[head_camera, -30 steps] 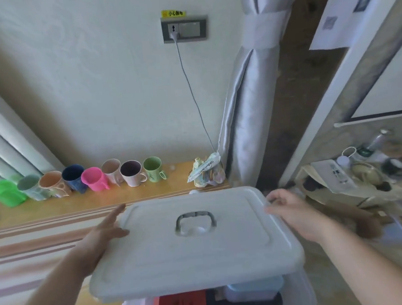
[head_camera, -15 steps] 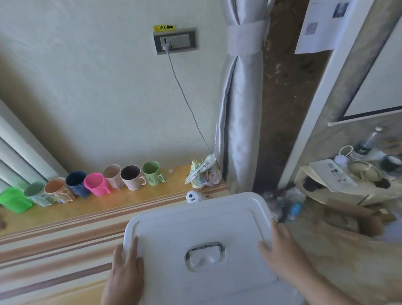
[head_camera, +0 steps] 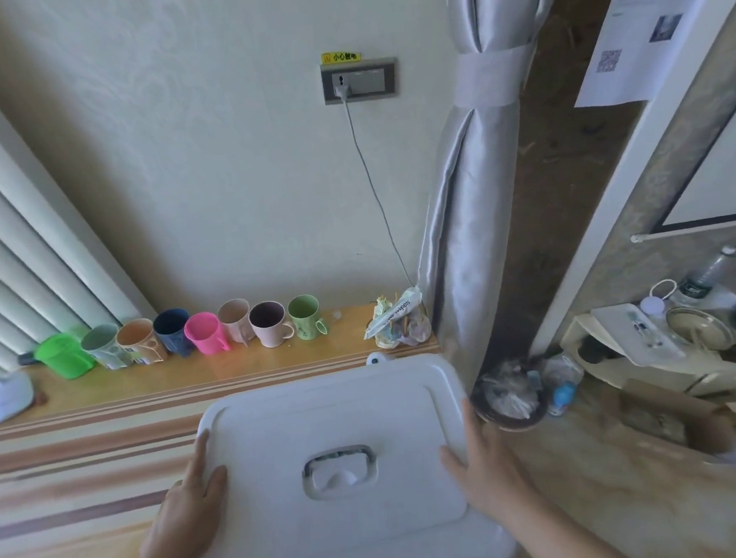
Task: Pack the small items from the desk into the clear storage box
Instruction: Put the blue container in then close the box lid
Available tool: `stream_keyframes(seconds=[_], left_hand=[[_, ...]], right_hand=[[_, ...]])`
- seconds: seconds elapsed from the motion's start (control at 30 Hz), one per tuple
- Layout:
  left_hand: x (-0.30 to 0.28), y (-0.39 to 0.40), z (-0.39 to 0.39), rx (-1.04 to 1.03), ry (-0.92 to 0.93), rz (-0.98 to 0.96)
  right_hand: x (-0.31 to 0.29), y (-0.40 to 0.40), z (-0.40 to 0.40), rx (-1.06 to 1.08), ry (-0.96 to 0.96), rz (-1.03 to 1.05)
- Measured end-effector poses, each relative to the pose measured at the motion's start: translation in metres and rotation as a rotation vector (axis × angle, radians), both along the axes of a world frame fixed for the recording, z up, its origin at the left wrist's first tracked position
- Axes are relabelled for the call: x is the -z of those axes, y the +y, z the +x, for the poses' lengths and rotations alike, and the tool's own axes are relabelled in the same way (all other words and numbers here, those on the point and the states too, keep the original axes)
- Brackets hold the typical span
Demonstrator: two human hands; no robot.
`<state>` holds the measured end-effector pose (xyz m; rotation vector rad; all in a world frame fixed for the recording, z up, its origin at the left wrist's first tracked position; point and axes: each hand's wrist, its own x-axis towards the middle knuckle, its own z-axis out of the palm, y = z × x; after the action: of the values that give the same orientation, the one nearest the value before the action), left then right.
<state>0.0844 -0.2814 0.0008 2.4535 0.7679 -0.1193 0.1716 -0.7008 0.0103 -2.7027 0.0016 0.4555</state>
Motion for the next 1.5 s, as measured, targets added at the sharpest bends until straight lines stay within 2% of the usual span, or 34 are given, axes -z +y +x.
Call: stream_keyframes(seconds=[0.13, 0.23, 0.37, 0.47, 0.53, 0.6, 0.9, 1.1, 1.33, 1.4, 1.43, 1.5], left_hand=[[0.005, 0.059, -0.014, -0.134, 0.028, 0.011], [0.002, 0.054, -0.015, -0.136, -0.007, 0.028], [0.008, 0.039, -0.017, 0.041, 0.052, 0.356], [0.010, 0.030, -0.020, 0.274, 0.012, 0.506], [0.015, 0.025, -0.021, 0.468, -0.005, 0.573], [0.012, 0.023, -0.019, 0.539, 0.003, 0.566], [0.003, 0.029, -0.014, 0.583, 0.069, 0.591], [0.004, 0.001, -0.078, 1.012, -0.079, 0.593], [-0.008, 0.029, -0.060, 1.081, -0.024, 0.580], [-0.011, 0.037, -0.055, 1.099, -0.008, 0.513], [-0.014, 0.039, -0.051, 1.066, -0.012, 0.411], [-0.021, 0.044, -0.037, 0.873, -0.052, 0.200]], right_hand=[[-0.006, 0.064, 0.005, -0.098, -0.004, 0.066], [-0.006, 0.078, 0.008, -0.118, -0.016, -0.037], [-0.003, 0.078, 0.007, -0.242, -0.140, -0.287], [-0.003, 0.092, -0.005, -0.428, -0.103, -0.319], [-0.002, 0.100, -0.010, -0.457, -0.125, -0.302], [-0.002, 0.102, -0.010, -0.440, -0.118, -0.322], [-0.019, 0.115, -0.007, -0.359, 0.051, -0.371], [-0.022, 0.117, -0.015, -0.301, 0.030, -0.364], [-0.020, 0.125, -0.023, -0.296, 0.006, -0.354], [-0.019, 0.129, -0.025, -0.289, 0.019, -0.368], [-0.019, 0.129, -0.026, -0.284, 0.021, -0.373], [-0.017, 0.130, -0.027, -0.273, 0.011, -0.374]])
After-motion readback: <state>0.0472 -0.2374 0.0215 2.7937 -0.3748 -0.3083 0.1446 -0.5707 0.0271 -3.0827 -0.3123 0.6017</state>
